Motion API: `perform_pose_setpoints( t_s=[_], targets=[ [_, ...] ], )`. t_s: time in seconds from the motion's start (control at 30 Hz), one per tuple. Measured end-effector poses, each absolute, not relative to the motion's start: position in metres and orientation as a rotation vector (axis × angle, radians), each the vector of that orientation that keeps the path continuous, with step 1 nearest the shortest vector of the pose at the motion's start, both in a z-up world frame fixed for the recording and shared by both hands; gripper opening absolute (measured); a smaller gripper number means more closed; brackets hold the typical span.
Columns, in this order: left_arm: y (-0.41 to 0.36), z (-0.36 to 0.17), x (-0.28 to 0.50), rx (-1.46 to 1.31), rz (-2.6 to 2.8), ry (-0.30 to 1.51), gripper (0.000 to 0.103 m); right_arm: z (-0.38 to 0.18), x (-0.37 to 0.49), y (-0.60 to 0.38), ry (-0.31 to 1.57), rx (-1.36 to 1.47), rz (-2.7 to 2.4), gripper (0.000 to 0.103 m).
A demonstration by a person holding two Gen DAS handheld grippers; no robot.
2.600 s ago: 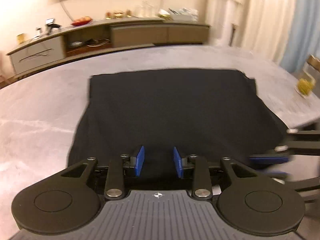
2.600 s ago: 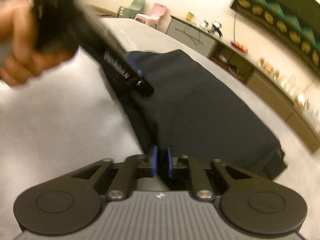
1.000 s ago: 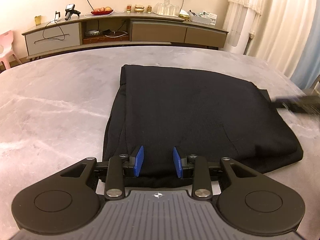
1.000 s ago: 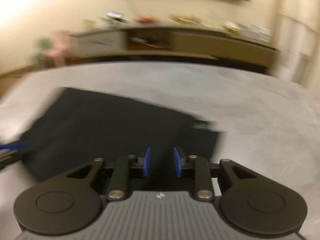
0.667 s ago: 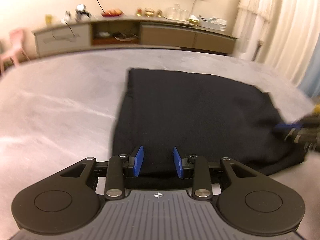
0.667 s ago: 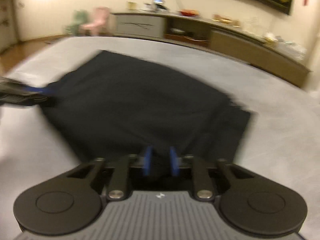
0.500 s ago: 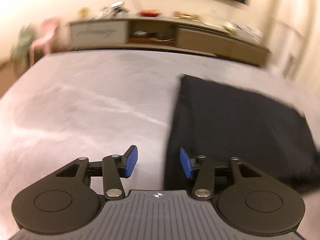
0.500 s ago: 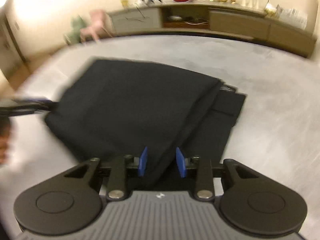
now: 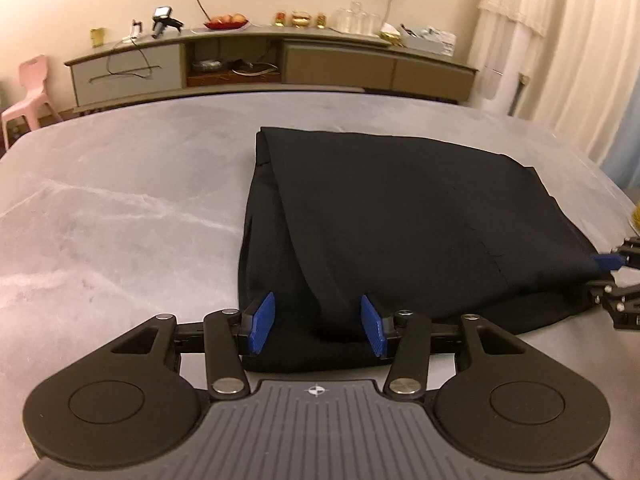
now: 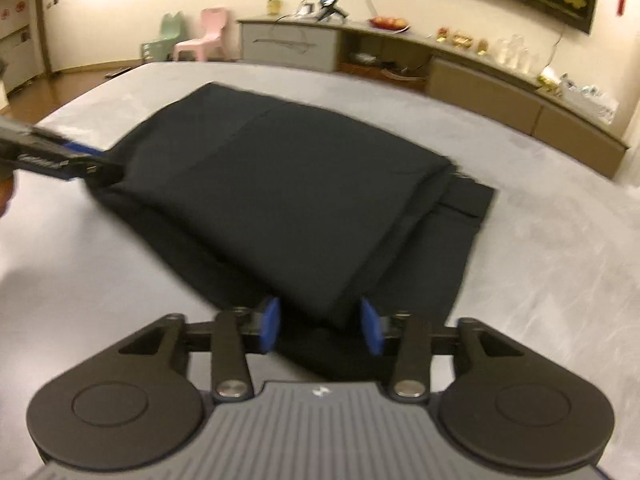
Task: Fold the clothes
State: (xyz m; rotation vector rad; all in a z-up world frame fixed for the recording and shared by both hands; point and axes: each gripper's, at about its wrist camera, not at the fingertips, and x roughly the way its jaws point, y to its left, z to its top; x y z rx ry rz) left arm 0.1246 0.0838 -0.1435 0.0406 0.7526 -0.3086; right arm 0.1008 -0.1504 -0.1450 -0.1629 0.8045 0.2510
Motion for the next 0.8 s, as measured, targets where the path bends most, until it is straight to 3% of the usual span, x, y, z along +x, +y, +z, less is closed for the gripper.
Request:
perform_pose_setpoints(
  t_s=[0.03,0.07,0.3,0.33,0.37,0.43,0.5,0.8],
  targets=[
    [0.08,-0.146,0.127,0.042,-0.292,0.742,0.068,-0.146,0.108,-0.157,0.798,-0.143,0.225,0.049],
    [0.079,-0.147,0.126,0.037,-0.286,0.741,0.069,-0.147,0.114,-0.163,0.793,-0.126,0.208,0.049],
    [0.093,-0.123,0.107,-0.034,-0.254,0.773,0.068,-0.146,0.11,-0.196,0.888,-0.015,0.12,0.049],
    [0.091,-0.115,0.099,-0.033,-0.269,0.755,0.076,-0.14,0.101,-0.201,0.92,0.021,0.079,0.048],
    [0.086,-0.107,0.089,-0.019,-0.284,0.726,0.091,-0.136,0.091,-0.202,0.923,0.048,0.056,0.049],
    [0.067,-0.094,0.068,0.034,-0.312,0.655,0.102,-0.13,0.066,-0.203,0.888,0.112,0.045,0.069],
    [0.048,-0.088,0.052,0.082,-0.332,0.619,0.102,-0.131,0.047,-0.2,0.864,0.145,0.036,0.073],
    [0.009,-0.102,0.021,0.033,-0.297,0.678,0.102,-0.142,0.03,-0.175,0.836,0.123,0.038,0.073]
  ],
)
